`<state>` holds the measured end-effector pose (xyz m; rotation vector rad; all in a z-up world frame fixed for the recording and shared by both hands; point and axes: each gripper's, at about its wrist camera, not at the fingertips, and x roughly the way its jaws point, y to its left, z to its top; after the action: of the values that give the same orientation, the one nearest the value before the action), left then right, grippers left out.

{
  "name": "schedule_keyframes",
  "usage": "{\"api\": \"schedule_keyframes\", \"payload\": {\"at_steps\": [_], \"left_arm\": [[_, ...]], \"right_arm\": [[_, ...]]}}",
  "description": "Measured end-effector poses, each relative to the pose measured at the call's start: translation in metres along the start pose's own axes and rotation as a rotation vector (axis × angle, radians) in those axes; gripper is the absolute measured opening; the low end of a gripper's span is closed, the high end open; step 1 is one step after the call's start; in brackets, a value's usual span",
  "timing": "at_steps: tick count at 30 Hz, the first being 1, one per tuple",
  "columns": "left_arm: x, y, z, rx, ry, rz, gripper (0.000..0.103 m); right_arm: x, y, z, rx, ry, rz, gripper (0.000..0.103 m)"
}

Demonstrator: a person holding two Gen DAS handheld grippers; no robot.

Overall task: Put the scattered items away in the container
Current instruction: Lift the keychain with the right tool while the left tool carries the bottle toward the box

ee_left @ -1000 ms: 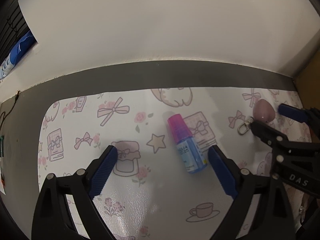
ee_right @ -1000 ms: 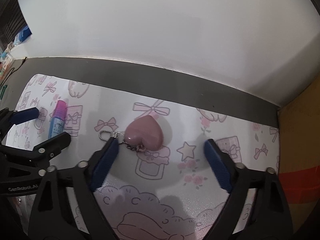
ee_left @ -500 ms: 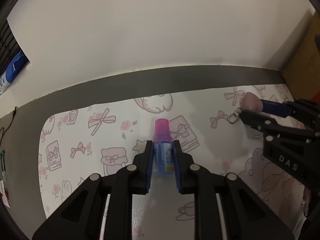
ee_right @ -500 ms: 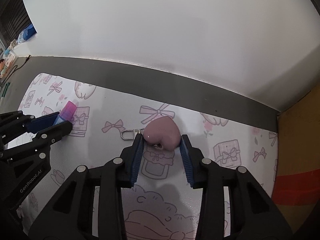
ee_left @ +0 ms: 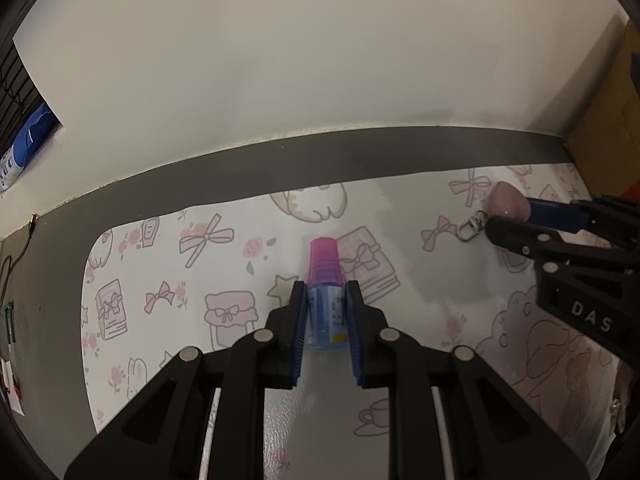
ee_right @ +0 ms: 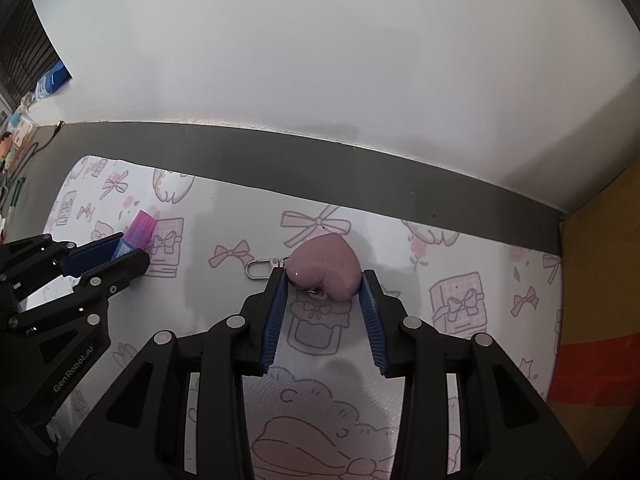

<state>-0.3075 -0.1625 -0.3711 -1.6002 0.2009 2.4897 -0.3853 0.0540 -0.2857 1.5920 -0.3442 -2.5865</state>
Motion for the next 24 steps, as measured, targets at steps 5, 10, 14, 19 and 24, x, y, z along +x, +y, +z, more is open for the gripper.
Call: {"api": "schedule_keyframes", "payload": {"at_steps": [5, 10, 14, 19, 24], "left_arm": [[-0.005, 0.002, 0.000, -0.004, -0.008, 0.007, 0.019], [-0.013, 0.006, 0.002, -0.010, -0.018, 0.018, 0.019], [-0.026, 0.008, 0.004, -0.009, -0.035, 0.023, 0.019], [-0.049, 0.010, 0.007, -0.010, -0.062, 0.027, 0.019], [-0.065, -0.035, 0.030, -0.015, -0.095, 0.032, 0.019]], "right_arm": [[-0.009, -0.003, 0.001, -0.001, -0.016, -0.010, 0.038], [-0.022, -0.009, 0.000, 0.017, -0.038, -0.009, 0.038], [-0.034, -0.008, 0.001, 0.026, -0.055, -0.003, 0.038], [-0.049, 0.024, -0.005, 0.027, -0.075, -0.005, 0.038], [-0.070, 0.025, -0.007, 0.024, -0.107, -0.010, 0.038]]}}
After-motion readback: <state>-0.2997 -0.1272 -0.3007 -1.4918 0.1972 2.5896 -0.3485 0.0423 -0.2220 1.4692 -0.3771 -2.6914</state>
